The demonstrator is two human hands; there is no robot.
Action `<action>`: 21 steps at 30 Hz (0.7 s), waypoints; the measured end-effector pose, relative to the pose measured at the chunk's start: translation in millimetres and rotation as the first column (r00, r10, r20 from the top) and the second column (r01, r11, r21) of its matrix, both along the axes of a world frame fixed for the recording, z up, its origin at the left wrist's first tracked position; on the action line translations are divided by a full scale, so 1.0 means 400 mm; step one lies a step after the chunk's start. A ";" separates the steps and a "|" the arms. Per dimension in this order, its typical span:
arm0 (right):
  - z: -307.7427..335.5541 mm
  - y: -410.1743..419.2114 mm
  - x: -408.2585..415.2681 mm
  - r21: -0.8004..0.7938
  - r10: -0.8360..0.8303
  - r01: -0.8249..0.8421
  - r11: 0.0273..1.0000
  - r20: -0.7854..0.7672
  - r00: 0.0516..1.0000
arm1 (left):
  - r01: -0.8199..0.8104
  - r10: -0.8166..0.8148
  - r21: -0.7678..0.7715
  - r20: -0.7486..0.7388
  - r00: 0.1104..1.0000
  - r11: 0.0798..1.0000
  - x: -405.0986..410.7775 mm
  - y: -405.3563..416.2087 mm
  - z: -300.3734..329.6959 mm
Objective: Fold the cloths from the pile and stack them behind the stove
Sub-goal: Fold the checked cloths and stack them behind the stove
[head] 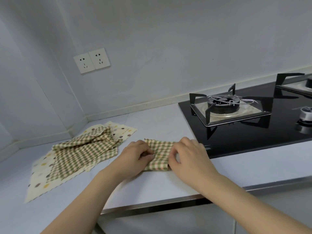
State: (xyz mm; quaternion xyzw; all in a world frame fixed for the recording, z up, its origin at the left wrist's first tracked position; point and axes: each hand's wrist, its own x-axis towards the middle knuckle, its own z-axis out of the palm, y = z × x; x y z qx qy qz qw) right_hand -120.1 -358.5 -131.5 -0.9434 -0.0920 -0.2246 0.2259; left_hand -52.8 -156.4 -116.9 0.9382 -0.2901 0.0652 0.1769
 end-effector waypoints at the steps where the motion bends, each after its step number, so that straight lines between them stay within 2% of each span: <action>1: -0.003 0.008 -0.019 0.023 0.013 -0.012 1.000 -0.044 0.999 | 0.000 -0.001 0.030 0.016 1.000 1.000 0.010 -0.009 0.012; 4: -0.010 0.022 -0.053 0.083 -0.017 0.030 0.996 -0.154 0.988 | 0.021 -0.023 0.102 0.026 0.999 0.995 0.037 -0.044 0.044; 7: -0.002 0.021 -0.057 0.190 -0.066 0.109 0.976 -0.220 0.973 | 0.063 -0.055 0.147 -0.062 0.997 0.987 0.052 -0.072 0.059; 13: 0.026 0.034 -0.045 0.238 -0.070 0.179 0.955 -0.406 0.911 | 0.048 -0.015 0.191 -0.173 0.985 0.980 0.074 -0.107 0.074; 17: 0.032 0.043 -0.027 0.201 -0.068 0.194 0.960 -0.505 0.860 | 0.045 -0.001 0.212 -0.204 0.979 0.976 0.075 -0.120 0.074; 21: 0.023 0.051 -0.035 0.108 -0.139 0.206 0.973 -0.440 0.887 | 0.049 -0.001 0.244 -0.194 0.981 0.968 0.076 -0.124 0.077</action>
